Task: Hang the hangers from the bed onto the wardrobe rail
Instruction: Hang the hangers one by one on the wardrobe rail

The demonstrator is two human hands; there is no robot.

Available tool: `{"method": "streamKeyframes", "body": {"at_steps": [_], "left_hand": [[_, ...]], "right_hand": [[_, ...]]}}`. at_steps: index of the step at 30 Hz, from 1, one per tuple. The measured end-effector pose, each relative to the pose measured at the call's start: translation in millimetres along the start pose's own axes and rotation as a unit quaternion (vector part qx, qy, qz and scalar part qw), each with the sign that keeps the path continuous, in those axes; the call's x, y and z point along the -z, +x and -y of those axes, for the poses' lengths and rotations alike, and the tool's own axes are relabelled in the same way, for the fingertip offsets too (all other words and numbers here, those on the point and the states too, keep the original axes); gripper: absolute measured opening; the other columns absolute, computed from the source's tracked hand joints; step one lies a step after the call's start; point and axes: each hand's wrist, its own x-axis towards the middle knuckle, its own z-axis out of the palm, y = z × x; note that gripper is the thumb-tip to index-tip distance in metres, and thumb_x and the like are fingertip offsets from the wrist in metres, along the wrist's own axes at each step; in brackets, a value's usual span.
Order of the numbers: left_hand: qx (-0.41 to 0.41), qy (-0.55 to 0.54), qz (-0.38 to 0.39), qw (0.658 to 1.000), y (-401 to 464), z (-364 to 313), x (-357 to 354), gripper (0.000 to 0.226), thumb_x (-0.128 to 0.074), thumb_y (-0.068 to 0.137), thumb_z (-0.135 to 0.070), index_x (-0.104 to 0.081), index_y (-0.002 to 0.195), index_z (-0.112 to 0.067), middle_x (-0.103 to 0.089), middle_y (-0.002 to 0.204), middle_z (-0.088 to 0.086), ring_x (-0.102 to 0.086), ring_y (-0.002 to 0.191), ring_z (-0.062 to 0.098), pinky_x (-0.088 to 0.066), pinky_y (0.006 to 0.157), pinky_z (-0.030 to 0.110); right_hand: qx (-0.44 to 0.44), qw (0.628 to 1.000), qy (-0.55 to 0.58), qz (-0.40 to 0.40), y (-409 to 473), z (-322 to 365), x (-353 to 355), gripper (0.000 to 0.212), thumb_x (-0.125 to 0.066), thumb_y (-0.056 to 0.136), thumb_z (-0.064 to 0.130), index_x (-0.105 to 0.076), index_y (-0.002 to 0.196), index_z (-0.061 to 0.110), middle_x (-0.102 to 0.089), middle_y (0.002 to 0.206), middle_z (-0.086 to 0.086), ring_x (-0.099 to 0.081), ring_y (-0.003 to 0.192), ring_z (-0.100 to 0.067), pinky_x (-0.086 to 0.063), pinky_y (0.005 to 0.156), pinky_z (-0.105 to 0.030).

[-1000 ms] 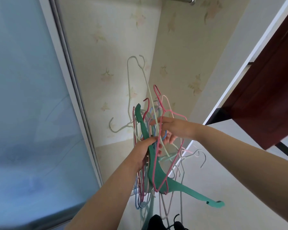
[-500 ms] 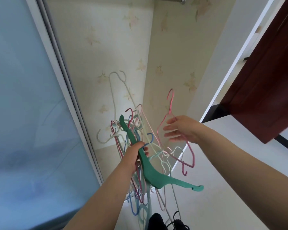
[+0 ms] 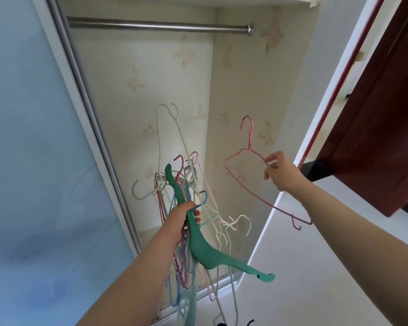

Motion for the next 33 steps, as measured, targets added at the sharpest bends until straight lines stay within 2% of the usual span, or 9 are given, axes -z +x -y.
{"method": "streamKeyframes", "body": {"at_steps": [4,8,13,17,19,24,27,29,33], "left_hand": [[-0.026,-0.013,0.002,1.0,-3,-30,-7,0.01,-0.053,0.091,-0.019,-0.06,0.089,-0.012,-0.061,0.063,0.001,-0.055,0.055,0.016,-0.043,0.057,0.024],[-0.053,-0.007,-0.004,0.999,-9,-58,-15,0.012,-0.053,0.092,-0.02,-0.06,0.09,-0.01,-0.062,0.064,0.003,-0.054,0.057,0.017,-0.044,0.059,0.026],[-0.071,0.028,-0.013,0.997,-6,-104,-26,0.012,-0.056,0.091,-0.019,-0.06,0.093,-0.008,-0.062,0.067,0.006,-0.056,0.059,0.018,-0.047,0.06,0.027],[-0.078,0.052,-0.017,0.995,2,-135,-37,0.014,-0.056,0.092,-0.021,-0.059,0.096,-0.008,-0.062,0.068,0.006,-0.057,0.058,0.017,-0.048,0.054,0.026],[-0.083,0.06,-0.019,0.995,8,-147,-43,0.014,-0.056,0.092,-0.021,-0.059,0.093,-0.008,-0.061,0.067,0.006,-0.056,0.055,0.017,-0.048,0.05,0.025],[-0.087,0.037,-0.017,0.995,24,-161,-58,0.014,-0.055,0.091,-0.019,-0.058,0.083,-0.007,-0.056,0.064,0.006,-0.052,0.056,0.019,-0.047,0.056,0.028],[-0.077,0.026,-0.02,0.997,34,-164,-61,0.017,-0.055,0.089,-0.021,-0.057,0.079,-0.009,-0.053,0.066,0.007,-0.051,0.059,0.021,-0.047,0.058,0.029],[-0.081,0.021,-0.029,0.996,40,-167,-59,0.017,-0.056,0.089,-0.022,-0.058,0.079,-0.009,-0.055,0.069,0.008,-0.053,0.063,0.022,-0.047,0.062,0.03],[-0.085,0.021,-0.045,0.995,47,-169,-53,0.015,-0.056,0.088,-0.021,-0.059,0.079,-0.009,-0.056,0.071,0.008,-0.056,0.067,0.022,-0.048,0.063,0.031]], "right_hand": [[0.023,0.997,0.045,-0.051,29,22,11,0.02,-0.039,0.09,0.004,-0.047,0.106,0.012,-0.066,0.103,-0.009,-0.051,0.071,-0.02,-0.044,0.063,-0.032],[0.089,0.992,0.079,-0.042,54,50,16,0.028,-0.036,0.095,0.004,-0.051,0.118,0.005,-0.069,0.104,-0.008,-0.048,0.062,-0.014,-0.037,0.051,-0.024],[0.167,0.977,0.041,-0.129,86,86,37,0.03,-0.035,0.094,0.006,-0.052,0.12,0.004,-0.069,0.108,-0.012,-0.059,0.102,-0.027,-0.042,0.077,-0.026],[0.2,0.962,0.023,-0.187,127,116,66,0.031,-0.036,0.094,0.008,-0.053,0.12,0.005,-0.066,0.113,-0.015,-0.058,0.108,-0.032,-0.045,0.086,-0.033],[0.207,0.958,0.016,-0.197,149,129,76,0.032,-0.037,0.094,0.009,-0.054,0.121,0.005,-0.064,0.115,-0.017,-0.057,0.109,-0.033,-0.045,0.088,-0.034],[0.206,0.96,-0.01,-0.189,194,147,84,0.031,-0.046,0.092,0.007,-0.057,0.121,0.002,-0.06,0.121,-0.021,-0.054,0.115,-0.036,-0.044,0.095,-0.036],[0.18,0.972,-0.015,-0.153,218,151,87,0.031,-0.054,0.086,0.0,-0.059,0.117,0.001,-0.063,0.115,-0.024,-0.06,0.109,-0.038,-0.049,0.094,-0.042],[0.155,0.977,-0.072,-0.129,226,151,89,0.034,-0.06,0.081,-0.005,-0.059,0.114,-0.002,-0.064,0.114,-0.025,-0.061,0.107,-0.038,-0.051,0.091,-0.04],[0.156,0.948,-0.194,-0.196,224,146,84,0.035,-0.043,0.09,-0.003,-0.048,0.124,-0.006,-0.056,0.124,-0.03,-0.054,0.115,-0.043,-0.045,0.094,-0.043]]}}
